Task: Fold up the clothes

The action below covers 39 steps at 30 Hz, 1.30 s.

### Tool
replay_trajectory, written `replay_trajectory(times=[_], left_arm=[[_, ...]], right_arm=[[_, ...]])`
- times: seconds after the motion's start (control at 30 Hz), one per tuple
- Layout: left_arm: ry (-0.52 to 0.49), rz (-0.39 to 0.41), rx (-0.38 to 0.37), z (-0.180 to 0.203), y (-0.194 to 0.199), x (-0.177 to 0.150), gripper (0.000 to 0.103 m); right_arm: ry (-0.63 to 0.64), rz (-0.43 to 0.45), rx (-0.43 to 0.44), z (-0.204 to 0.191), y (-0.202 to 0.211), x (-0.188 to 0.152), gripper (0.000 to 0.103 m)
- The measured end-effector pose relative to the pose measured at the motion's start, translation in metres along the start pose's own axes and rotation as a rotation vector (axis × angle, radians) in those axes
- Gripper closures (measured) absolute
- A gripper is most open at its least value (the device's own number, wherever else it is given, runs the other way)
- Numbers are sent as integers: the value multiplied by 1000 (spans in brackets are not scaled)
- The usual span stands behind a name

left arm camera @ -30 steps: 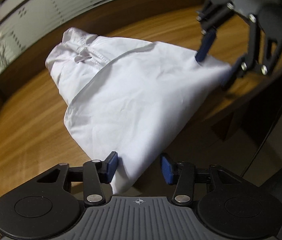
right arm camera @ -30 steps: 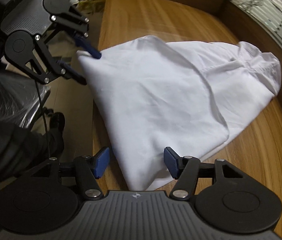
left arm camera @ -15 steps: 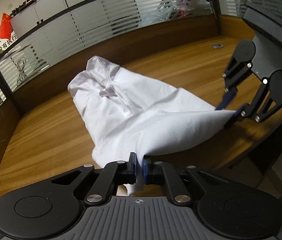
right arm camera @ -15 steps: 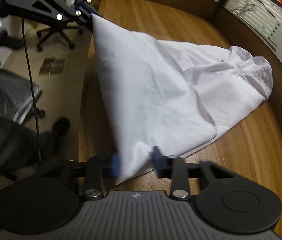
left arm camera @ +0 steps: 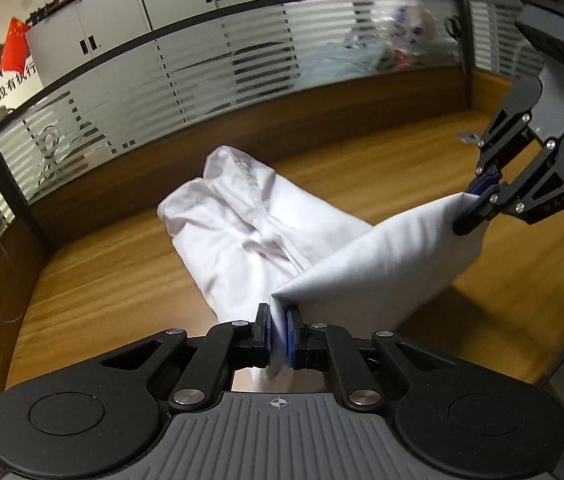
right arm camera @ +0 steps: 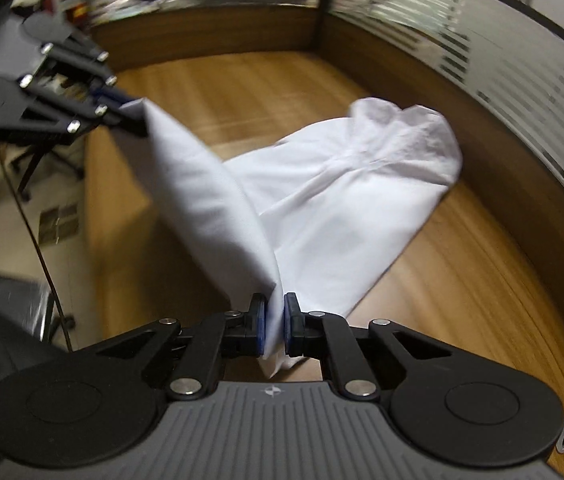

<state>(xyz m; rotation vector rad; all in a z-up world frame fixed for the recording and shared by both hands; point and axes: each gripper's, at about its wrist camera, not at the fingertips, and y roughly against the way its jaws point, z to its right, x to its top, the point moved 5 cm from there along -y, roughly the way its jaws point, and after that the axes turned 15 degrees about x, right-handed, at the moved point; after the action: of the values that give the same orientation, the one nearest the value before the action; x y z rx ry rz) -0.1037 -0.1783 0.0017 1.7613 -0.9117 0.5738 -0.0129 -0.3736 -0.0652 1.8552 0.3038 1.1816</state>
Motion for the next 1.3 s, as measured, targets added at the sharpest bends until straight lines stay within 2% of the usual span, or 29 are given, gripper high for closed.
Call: replay_trajectory(times=[0.2,0.43,0.63,0.83,0.93,1.07,1.23,1.3], left_arm=[[25,-11,-29,-9,-53,29,93],[92,-84,-98,-22,-126,36,93],[139,-153,-135,-22,-170,27,93],[173,-217,-175,-15,-205,14,89],[184,-232,-190,-15,-216,10,87],[228,-243,-214,-20,-220,9,86],[357,-207,-180,-43,-208,11,77],[412,-188,-165,-58,-198,13,75]], right_arm=[[-155,38,-25,59,-19,33,94],[-301,34,-39,123,-60,54,94],[-367,-2,-65,145,-98,60,94],[-422,-32,-44,158,-128,52,93],[-462,-19,-34,167,-136,45,84],[-565,50,-31,185,-128,39,81],[-605,100,-183,196,-99,35,82],[-603,109,-193,193,-88,34,82]])
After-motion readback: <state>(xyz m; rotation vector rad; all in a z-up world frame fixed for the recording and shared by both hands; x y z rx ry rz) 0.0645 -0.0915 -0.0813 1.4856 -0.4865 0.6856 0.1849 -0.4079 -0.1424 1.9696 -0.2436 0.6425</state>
